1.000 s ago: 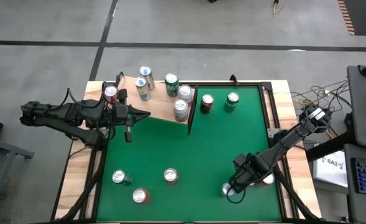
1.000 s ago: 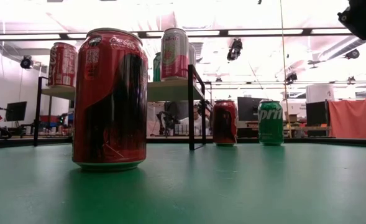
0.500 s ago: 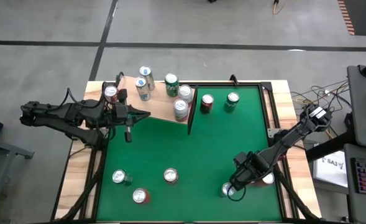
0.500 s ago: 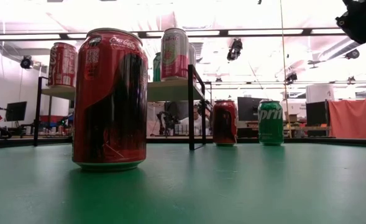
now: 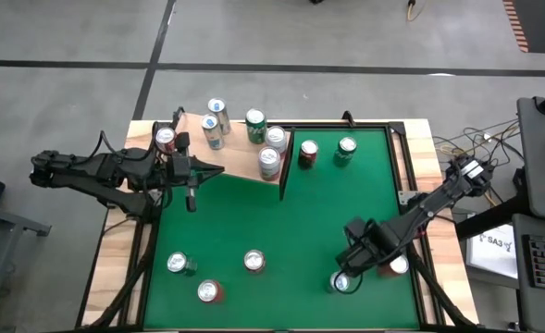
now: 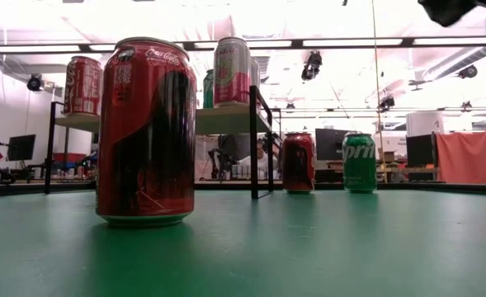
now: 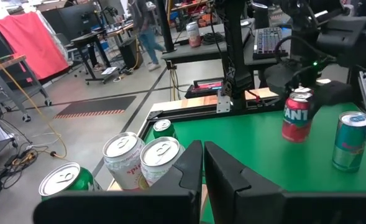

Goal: Place canned beverage on shelf
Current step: Put the red soda can on the shelf

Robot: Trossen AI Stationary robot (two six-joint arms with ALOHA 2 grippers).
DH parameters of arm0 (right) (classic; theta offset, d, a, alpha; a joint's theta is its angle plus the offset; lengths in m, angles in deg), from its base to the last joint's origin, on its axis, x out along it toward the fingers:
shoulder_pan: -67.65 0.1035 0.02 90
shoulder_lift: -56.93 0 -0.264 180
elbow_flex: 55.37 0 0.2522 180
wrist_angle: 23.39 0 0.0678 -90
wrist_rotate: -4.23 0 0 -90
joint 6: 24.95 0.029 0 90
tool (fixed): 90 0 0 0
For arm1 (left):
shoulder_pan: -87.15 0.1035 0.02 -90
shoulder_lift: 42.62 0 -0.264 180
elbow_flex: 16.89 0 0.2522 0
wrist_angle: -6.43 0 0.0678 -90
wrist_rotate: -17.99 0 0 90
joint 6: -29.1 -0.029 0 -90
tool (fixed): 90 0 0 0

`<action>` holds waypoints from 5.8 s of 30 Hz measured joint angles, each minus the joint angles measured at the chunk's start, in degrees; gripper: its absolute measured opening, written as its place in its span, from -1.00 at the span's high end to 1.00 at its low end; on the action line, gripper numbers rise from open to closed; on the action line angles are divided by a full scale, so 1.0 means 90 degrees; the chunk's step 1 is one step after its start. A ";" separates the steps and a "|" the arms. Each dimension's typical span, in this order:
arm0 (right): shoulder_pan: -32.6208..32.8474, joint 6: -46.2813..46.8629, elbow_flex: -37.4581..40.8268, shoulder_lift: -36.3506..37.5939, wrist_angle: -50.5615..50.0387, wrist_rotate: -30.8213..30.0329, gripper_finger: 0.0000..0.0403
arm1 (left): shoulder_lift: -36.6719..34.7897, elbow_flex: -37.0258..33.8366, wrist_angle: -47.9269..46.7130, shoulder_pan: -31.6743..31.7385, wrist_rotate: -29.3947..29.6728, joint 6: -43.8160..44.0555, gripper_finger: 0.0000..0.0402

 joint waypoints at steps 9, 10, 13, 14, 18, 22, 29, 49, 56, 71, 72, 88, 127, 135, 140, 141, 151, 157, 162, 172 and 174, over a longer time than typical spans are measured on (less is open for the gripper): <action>-0.0198 -0.0379 -0.0705 0.0167 -0.0809 -0.1275 -0.47 | 0.0121 0.0000 0.0010 0.0001 0.0000 0.0007 1.00; -0.0240 -0.0511 -0.0789 0.0180 -0.0827 -0.1478 -0.47 | 0.0158 0.0001 0.0012 0.0002 0.0000 0.0031 1.00; -0.0345 -0.1120 -0.1093 0.0182 -0.0797 -0.2181 -0.47 | 0.0313 0.0002 0.0010 0.0002 0.0000 0.0133 1.00; -0.0385 -0.1359 -0.1201 0.0178 -0.0784 -0.2390 -0.47 | 0.0371 0.0000 0.0012 0.0002 -0.0002 0.0163 1.00; -0.0535 -0.2345 -0.1595 0.0135 -0.0695 -0.3102 -0.47 | 0.0607 0.0021 0.0016 0.0002 -0.0004 0.0230 1.00; -0.0671 -0.3617 -0.1730 0.0129 -0.0060 -0.3757 -0.47 | 0.0818 0.0042 0.0023 0.0002 -0.0250 0.0373 1.00; -0.0995 -0.5934 -0.1713 0.0078 0.1558 -0.4203 -0.47 | 0.1167 0.0049 0.0176 -0.0003 -0.1168 0.0668 1.00; -0.1814 -0.9463 -0.2101 -0.0913 0.3707 -0.3627 -0.47 | 0.2016 0.0049 0.0309 -0.0139 -0.1504 0.0957 -0.03; -0.2020 -0.9959 -0.2755 -0.1385 0.3647 -0.3275 -0.47 | 0.2274 0.0049 0.0193 -0.0136 -0.1445 0.0804 -0.58; -0.2133 -1.0529 -0.4502 -0.2414 0.3187 -0.2996 -0.47 | 0.2539 0.0053 -0.0520 -0.0138 -0.0870 0.1219 -0.69; -0.2136 -1.0606 -0.4650 -0.2491 0.3075 -0.3014 -0.47 | 0.2553 0.0053 -0.0519 -0.0141 -0.0766 0.1237 -0.65; -0.2265 -1.0988 -0.5538 -0.2742 0.2980 -0.2943 -0.73 | 0.2096 -0.0156 0.0045 -0.0466 0.0410 0.1232 -0.40; -0.3006 -1.1348 -0.5913 -0.2970 0.6306 -0.2033 -0.73 | -0.0158 -0.1991 0.3741 -0.0510 0.0797 -0.0890 -0.40; -0.3132 -1.1288 -0.5901 -0.3288 0.6920 -0.1975 -0.49 | -0.0124 -0.2001 0.3733 -0.0515 0.0863 -0.0982 -0.39; -0.3136 -1.1130 -0.5901 -0.3296 0.6954 -0.1970 -0.41 | -0.0234 -0.1999 0.3483 -0.0515 0.0921 -0.0919 -0.44; -0.3138 -1.1047 -0.5901 -0.3296 0.6948 -0.1990 -0.41 | -0.0236 -0.2001 0.3465 -0.0516 0.0937 -0.0931 -0.50; -0.3160 -1.0723 -0.5923 -0.3157 0.6752 -0.2065 -0.41 | -0.0397 -0.2018 0.3114 -0.0518 0.1335 -0.1098 -0.75; -0.3189 -1.0669 -0.6298 -0.3069 0.6086 -0.2267 -0.41 | -0.0862 -0.2023 0.2553 -0.0523 0.1493 -0.1038 -0.76; -0.3292 -1.0584 -0.6502 -0.3028 0.5376 -0.2633 -0.41 | -0.1361 -0.2023 0.2061 -0.0513 0.1669 -0.0865 -0.76; -0.3831 -1.0265 -0.6357 -0.3217 0.4991 -0.2453 -0.41 | -0.2216 -0.2028 0.1592 -0.0515 0.1584 -0.0629 -0.77; -0.3941 -1.0191 -0.6353 -0.3342 0.5020 -0.2298 -0.41 | -0.2378 -0.2035 0.1527 -0.0515 0.1582 -0.0566 -0.77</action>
